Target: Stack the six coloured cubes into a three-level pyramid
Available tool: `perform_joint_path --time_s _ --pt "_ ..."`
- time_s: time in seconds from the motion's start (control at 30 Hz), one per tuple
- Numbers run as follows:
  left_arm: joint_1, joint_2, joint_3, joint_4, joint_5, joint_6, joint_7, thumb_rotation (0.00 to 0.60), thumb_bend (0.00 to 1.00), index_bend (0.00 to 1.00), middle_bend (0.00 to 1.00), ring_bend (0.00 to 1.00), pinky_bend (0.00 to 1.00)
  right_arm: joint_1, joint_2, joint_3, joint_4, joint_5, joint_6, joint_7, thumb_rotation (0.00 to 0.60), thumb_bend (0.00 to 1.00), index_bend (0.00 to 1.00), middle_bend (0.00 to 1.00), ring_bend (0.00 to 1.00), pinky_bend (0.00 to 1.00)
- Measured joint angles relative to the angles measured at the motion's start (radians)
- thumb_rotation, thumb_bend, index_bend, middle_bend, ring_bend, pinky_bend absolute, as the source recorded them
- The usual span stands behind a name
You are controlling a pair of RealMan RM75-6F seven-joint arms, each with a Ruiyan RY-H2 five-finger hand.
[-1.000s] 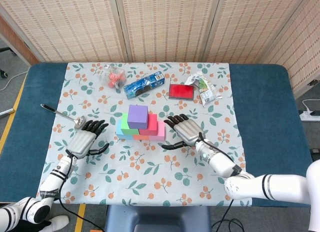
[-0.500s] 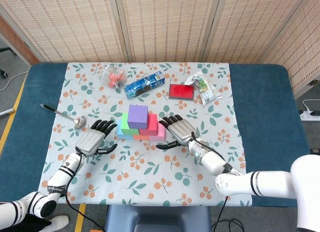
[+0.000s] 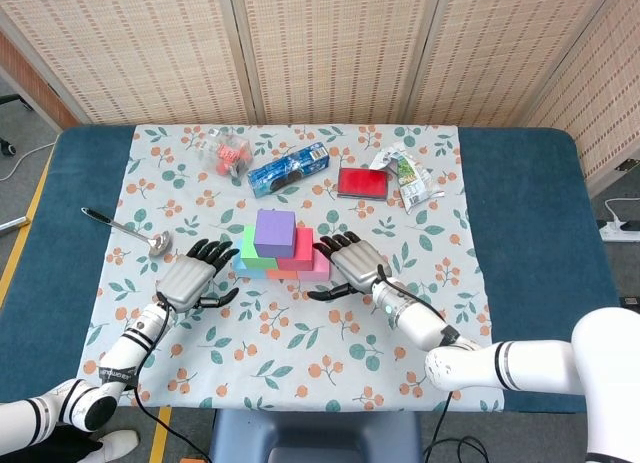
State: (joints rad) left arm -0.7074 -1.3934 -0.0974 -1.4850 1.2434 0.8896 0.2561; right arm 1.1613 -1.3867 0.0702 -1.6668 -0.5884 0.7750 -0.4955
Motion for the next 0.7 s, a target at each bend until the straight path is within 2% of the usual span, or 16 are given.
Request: perform_joint_path --time_s 0.7 --pt "-0.020 -0.015 0.002 -0.001 -0.016 -0.009 0.029 0.000 0.32 0.03 0.00 0.00 0.00 -0.008 0.009 -0.008 -0.007 -0.010 0.007 0.017 0.053 0.00 0.00 0.00 0.00 0.00"
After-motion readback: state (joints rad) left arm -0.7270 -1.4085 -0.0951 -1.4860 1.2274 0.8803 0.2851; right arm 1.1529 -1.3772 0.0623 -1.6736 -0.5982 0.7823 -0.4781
